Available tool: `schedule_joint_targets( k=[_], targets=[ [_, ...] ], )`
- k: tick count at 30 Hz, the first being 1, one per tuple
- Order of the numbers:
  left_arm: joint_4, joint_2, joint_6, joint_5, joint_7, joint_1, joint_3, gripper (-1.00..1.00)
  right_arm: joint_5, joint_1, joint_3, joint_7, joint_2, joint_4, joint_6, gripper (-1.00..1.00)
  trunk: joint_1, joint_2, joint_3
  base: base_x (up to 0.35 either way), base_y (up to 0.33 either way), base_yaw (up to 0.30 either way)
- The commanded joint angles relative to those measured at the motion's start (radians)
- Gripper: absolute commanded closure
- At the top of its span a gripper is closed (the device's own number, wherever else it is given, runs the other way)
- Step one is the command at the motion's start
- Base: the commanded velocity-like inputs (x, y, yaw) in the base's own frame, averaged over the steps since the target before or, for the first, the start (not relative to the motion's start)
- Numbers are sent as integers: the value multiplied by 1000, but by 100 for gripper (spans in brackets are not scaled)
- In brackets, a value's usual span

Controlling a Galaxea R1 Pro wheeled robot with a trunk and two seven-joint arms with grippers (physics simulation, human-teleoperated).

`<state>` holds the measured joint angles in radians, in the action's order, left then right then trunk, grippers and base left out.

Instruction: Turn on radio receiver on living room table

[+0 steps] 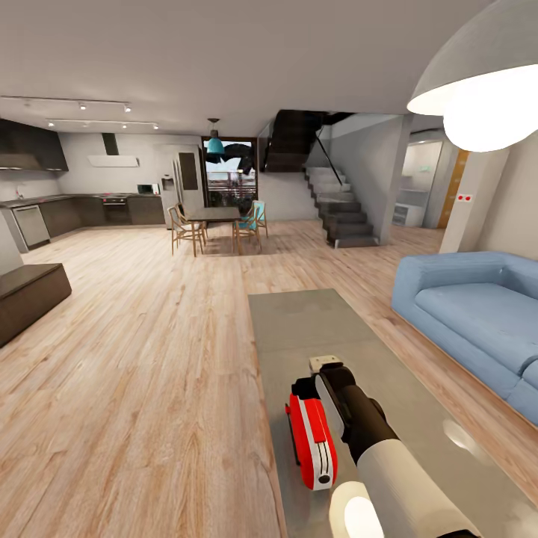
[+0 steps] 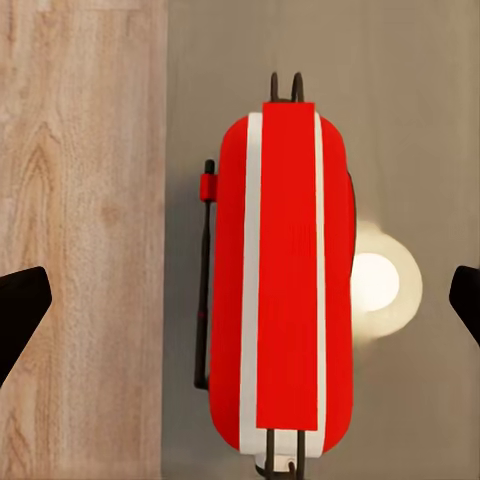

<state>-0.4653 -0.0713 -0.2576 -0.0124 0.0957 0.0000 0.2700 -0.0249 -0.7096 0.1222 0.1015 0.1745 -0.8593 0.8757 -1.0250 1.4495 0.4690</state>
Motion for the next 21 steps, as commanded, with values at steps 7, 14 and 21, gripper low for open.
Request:
schedule_joint_targets(
  k=[7, 14, 21],
  targets=[
    [-1, -1, -2, -1, 0, 0, 3, -100, -1, -1, 1, 8, 0, 3, 5, -100, 0, 1, 1, 0, 0, 0],
    [-1, -1, -2, -1, 1, 0, 3, -100, 1, -1, 1, 9, 0, 17, 7, -100, 0, 1, 1, 0, 0, 0],
    [-1, -1, -2, -1, 1, 0, 2, -100, 1, -1, 0, 8, 0, 27, 6, -100, 0, 1, 1, 0, 0, 0]
  ],
)
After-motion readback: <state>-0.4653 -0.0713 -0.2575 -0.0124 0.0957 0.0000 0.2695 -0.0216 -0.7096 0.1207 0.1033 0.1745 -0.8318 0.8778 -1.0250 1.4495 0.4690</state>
